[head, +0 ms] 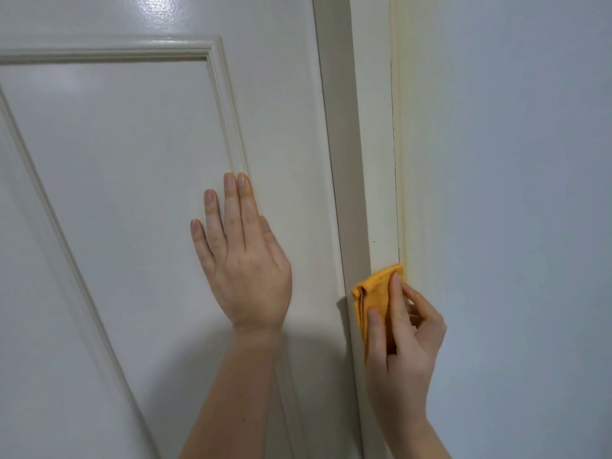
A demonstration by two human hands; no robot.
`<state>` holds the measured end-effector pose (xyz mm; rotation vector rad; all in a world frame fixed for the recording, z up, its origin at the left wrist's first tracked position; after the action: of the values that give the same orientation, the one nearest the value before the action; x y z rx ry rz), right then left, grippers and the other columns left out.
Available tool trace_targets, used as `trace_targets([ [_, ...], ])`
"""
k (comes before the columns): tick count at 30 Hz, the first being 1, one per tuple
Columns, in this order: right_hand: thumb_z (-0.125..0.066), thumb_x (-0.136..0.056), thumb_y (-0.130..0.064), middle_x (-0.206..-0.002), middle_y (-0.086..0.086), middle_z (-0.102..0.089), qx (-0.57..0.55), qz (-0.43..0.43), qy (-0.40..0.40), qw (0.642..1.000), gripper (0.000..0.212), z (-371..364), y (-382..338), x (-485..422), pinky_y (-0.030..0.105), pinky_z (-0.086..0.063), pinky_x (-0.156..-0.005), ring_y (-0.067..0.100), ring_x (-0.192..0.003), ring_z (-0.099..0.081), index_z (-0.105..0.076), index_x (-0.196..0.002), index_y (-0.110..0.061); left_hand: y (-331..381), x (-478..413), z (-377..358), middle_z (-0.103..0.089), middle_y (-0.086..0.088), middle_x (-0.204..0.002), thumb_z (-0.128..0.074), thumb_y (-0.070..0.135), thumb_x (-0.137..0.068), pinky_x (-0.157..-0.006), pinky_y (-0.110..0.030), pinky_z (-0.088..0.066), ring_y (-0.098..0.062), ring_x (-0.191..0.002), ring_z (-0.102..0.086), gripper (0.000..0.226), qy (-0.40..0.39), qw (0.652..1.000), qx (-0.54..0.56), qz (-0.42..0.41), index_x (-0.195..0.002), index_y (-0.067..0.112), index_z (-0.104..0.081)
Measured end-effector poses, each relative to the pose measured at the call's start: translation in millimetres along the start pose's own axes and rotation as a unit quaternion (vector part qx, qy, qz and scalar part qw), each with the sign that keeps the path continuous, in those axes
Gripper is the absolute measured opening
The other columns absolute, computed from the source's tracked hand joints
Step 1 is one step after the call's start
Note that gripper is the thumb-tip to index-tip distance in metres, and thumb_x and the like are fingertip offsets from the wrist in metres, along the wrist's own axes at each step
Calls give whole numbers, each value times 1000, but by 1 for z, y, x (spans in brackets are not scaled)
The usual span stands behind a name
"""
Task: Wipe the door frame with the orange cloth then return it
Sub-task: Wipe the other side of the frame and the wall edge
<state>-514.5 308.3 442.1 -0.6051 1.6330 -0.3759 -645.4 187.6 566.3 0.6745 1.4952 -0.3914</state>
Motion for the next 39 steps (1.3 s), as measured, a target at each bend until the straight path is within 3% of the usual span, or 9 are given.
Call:
trace_targets([
  [2,-69,-94,-20,-143,0,-41,-5,-29,-18,999,64,2,2,5,14,-33,-116,3,-135,-39,-48,-154,-13,0,0,0,-36,1,-176,-39,20,-118,-136,-48,-20,-25,-165,-30,52,0,1000,-2,2,-170,16,-34],
  [4,-71,-92,-23,-144,1,-42,4,-40,-28,999,69,4,8,14,12,-29,-119,1,-139,-35,-46,-155,-15,0,0,0,-36,1,-176,-39,20,-118,-136,-48,-20,-25,-165,-30,52,-1,1000,-4,3,-170,16,-33],
  [7,-74,-89,-19,-141,8,-46,23,-21,-8,999,69,0,8,20,17,-33,-117,11,-132,-40,-47,-152,-10,1,0,0,-35,1,-176,-39,20,-118,-136,-48,-20,-24,-165,-29,53,-6,1000,-5,3,-170,17,-32],
  [11,-71,-97,-15,-131,13,-50,50,85,58,993,51,-16,-24,-20,27,-41,-107,27,-117,-47,-56,-143,3,1,-1,1,-33,1,-177,-39,21,-118,-136,-49,-20,-24,-166,-27,53,-17,1000,3,4,-171,17,-32],
  [16,-64,-103,-12,-135,5,-47,26,97,64,993,45,-30,-60,-72,18,-31,-115,25,-122,-42,-57,-145,3,0,-3,3,-30,1,-178,-39,21,-118,-137,-48,-15,-22,-167,-23,55,-32,999,13,5,-171,17,-29],
  [22,-68,-94,-9,-136,15,-55,85,110,92,986,45,-15,-20,-18,23,-35,-107,31,-109,-49,-60,-137,4,-6,-26,1,-16,4,-182,-35,26,-118,-138,-43,-3,-17,-169,-9,59,-73,997,19,-26,-174,19,-18],
  [27,-63,-96,-14,-132,22,-57,56,65,103,991,46,-25,-32,-22,23,-37,-107,36,-110,-46,-59,-138,5,-9,-46,3,-18,3,-182,-39,28,-117,-138,-44,-6,-19,-169,-12,61,-77,995,21,-59,-174,18,-20],
  [35,-57,-103,-19,-131,14,-52,43,114,105,987,46,-42,-91,-114,15,-25,-113,34,-114,-45,-59,-142,6,-4,-97,-1,-20,0,-181,-40,30,-115,-138,-47,-9,-22,-169,-13,63,-68,994,30,-83,-173,16,-21],
  [39,-53,-108,-21,-130,13,-53,71,153,123,978,43,-57,-118,-164,30,-38,-102,33,-110,-43,-57,-145,2,-6,-129,0,-21,0,-181,-39,34,-114,-138,-48,-10,-22,-169,-12,64,-67,993,18,-91,-173,15,-22],
])
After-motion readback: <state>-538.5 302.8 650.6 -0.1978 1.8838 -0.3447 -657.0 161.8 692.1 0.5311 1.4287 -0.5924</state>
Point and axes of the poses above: each hand's wrist, its own x-axis away from the middle knuckle, its own z-axis out of the back of the hand, y = z × x, the point moved 4 cm from there along -x, towards the middle knuckle
